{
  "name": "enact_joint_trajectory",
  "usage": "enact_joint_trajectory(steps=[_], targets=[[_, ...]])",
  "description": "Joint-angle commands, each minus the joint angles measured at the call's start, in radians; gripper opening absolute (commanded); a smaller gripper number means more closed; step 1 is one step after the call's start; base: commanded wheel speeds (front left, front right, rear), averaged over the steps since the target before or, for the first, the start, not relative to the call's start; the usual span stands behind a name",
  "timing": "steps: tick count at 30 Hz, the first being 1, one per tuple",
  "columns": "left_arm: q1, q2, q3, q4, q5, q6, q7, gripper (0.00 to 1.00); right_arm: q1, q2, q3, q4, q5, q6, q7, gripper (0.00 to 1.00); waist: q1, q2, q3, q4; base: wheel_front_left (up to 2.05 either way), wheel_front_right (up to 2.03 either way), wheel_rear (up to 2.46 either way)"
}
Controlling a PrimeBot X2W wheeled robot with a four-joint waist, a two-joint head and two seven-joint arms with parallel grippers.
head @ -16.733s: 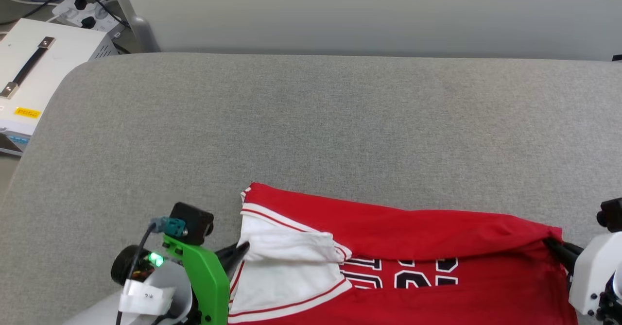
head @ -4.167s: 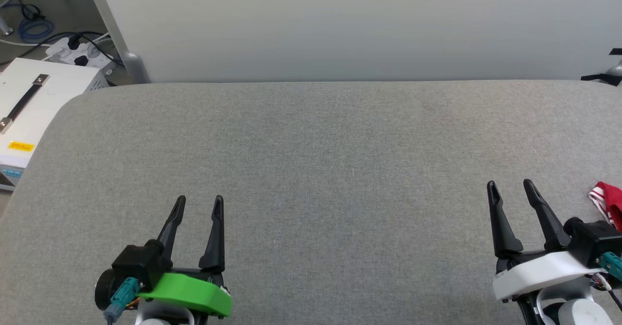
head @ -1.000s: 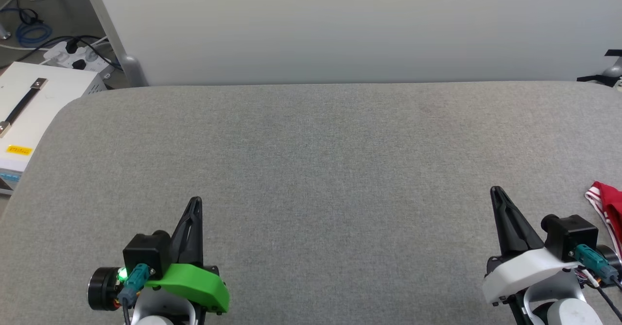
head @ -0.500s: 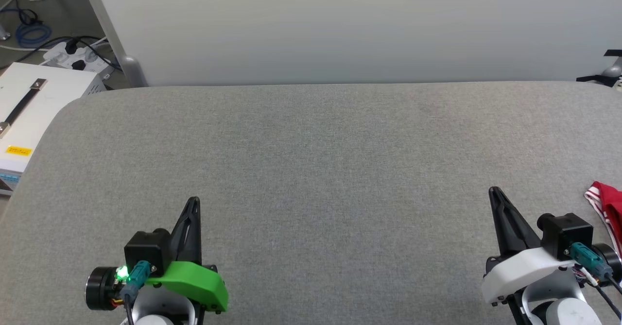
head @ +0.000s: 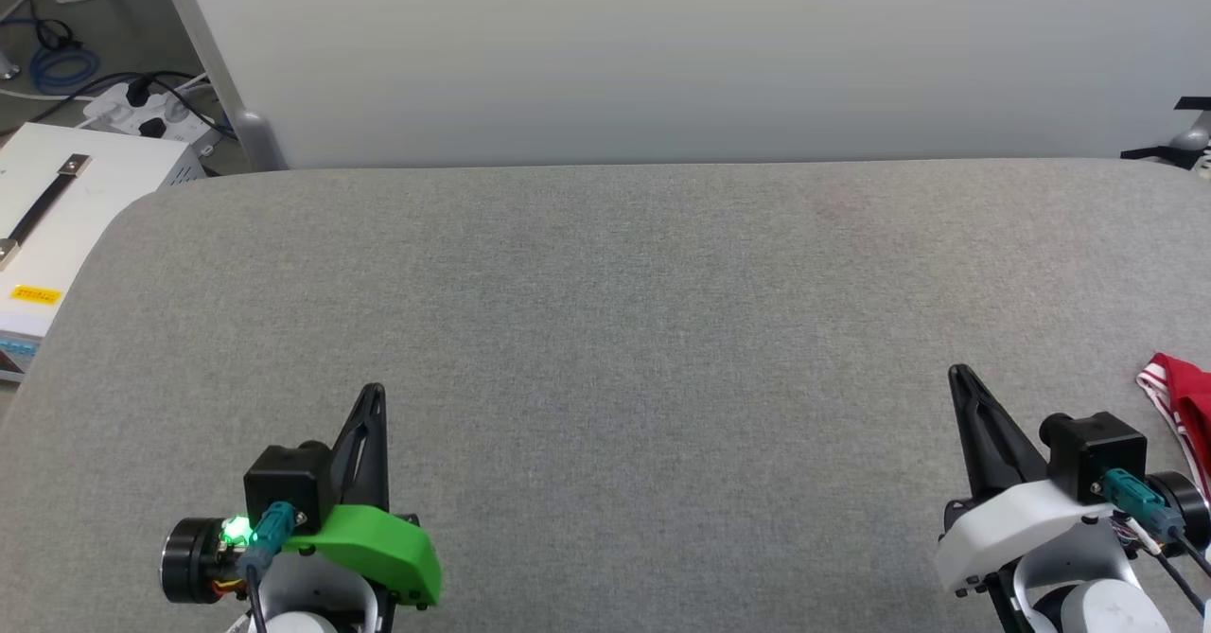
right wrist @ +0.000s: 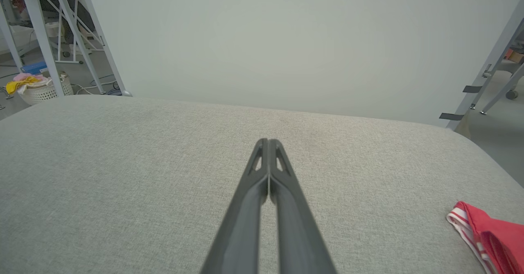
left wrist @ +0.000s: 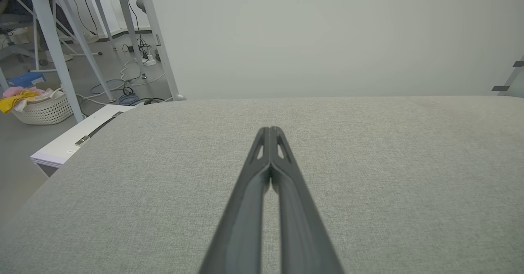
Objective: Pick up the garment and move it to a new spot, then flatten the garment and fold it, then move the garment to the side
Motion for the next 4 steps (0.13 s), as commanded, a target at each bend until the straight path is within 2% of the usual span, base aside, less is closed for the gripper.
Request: enact_joint_trajectory(steps=[1, 4], targets=[[-0.007, -0.005, 0.005, -0.005, 0.016, 0.01, 0.008, 0.0, 0.012, 0.003, -0.003, -0.007, -0.015, -0.001, 0.006, 0.0, 0.0, -0.0001, 0.0, 0.0, 0.0, 0.0, 0.0], [-0.007, -0.005, 0.006, -0.007, 0.022, 0.013, 0.014, 0.0, 0.012, 0.005, -0.004, -0.009, -0.023, -0.001, 0.011, 0.0, 0.0, -0.0001, 0.0, 0.0, 0.0, 0.0, 0.0]])
